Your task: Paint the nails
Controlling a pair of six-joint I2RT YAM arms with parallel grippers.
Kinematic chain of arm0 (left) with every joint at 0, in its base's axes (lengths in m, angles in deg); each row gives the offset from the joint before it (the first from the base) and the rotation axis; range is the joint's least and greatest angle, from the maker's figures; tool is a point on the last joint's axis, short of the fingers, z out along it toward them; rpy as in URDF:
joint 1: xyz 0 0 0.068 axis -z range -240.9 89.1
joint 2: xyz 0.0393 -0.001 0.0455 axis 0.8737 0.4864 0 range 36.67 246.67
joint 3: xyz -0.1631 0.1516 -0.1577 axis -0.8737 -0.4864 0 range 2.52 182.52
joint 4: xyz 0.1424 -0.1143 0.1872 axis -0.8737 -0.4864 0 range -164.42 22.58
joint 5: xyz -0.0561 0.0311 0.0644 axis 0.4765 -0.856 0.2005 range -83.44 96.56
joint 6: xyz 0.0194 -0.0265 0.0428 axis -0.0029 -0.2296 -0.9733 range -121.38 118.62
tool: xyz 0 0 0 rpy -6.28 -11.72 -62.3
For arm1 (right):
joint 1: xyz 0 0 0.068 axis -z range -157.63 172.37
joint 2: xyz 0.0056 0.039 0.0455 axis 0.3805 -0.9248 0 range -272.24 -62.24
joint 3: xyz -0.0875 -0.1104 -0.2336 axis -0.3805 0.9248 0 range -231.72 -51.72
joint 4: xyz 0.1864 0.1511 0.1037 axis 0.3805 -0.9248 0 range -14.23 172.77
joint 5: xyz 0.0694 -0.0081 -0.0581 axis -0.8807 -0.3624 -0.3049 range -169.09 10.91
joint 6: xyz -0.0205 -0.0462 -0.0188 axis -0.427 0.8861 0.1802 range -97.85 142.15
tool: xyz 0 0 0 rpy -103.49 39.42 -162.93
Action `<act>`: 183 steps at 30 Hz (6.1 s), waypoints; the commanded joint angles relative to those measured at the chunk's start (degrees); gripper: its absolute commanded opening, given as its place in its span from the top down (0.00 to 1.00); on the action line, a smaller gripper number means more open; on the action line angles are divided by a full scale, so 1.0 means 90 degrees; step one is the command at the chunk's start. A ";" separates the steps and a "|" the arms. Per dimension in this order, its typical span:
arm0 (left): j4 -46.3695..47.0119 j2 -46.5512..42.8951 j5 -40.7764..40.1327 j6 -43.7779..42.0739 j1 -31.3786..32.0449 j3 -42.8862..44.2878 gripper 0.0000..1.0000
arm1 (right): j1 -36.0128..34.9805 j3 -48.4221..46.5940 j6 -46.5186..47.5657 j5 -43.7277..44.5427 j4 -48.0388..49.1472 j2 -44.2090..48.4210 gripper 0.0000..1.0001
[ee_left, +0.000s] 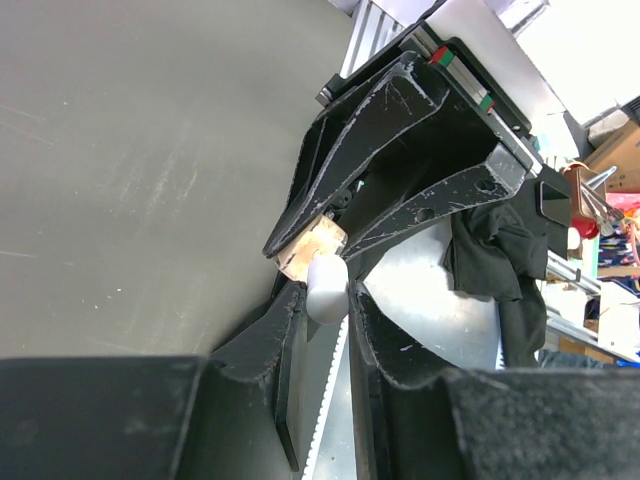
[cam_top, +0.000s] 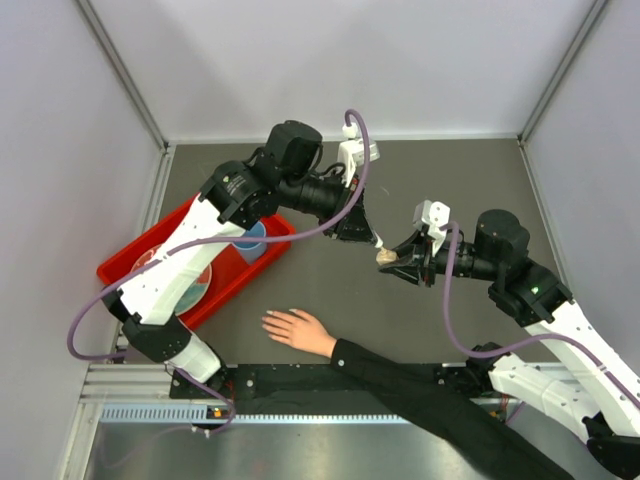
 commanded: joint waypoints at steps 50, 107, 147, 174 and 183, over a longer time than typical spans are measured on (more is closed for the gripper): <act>-0.0555 0.0420 -0.1344 -0.0574 0.0808 0.0235 1.00 | -0.0051 -0.0607 -0.0277 -0.0214 0.0382 -0.0159 1.00; 0.3899 -0.2022 -0.6818 0.1906 0.2154 -0.2384 0.52 | -0.0374 -0.1759 -0.1957 0.2657 -0.0037 -0.1038 1.00; 0.4152 -0.1064 -0.6617 0.0920 0.2283 -0.2051 0.68 | -0.0374 -0.1808 -0.2074 0.1983 -0.0105 -0.0803 1.00; 0.3764 -0.1475 0.1745 -0.0993 0.1638 -0.2706 1.00 | -0.0364 -0.1866 -0.1585 -0.2906 0.0801 -0.0686 1.00; 0.2978 -0.1424 0.1521 -0.1514 0.1579 -0.2382 0.96 | -0.0374 -0.2383 -0.2085 -0.3506 0.0980 -0.0989 1.00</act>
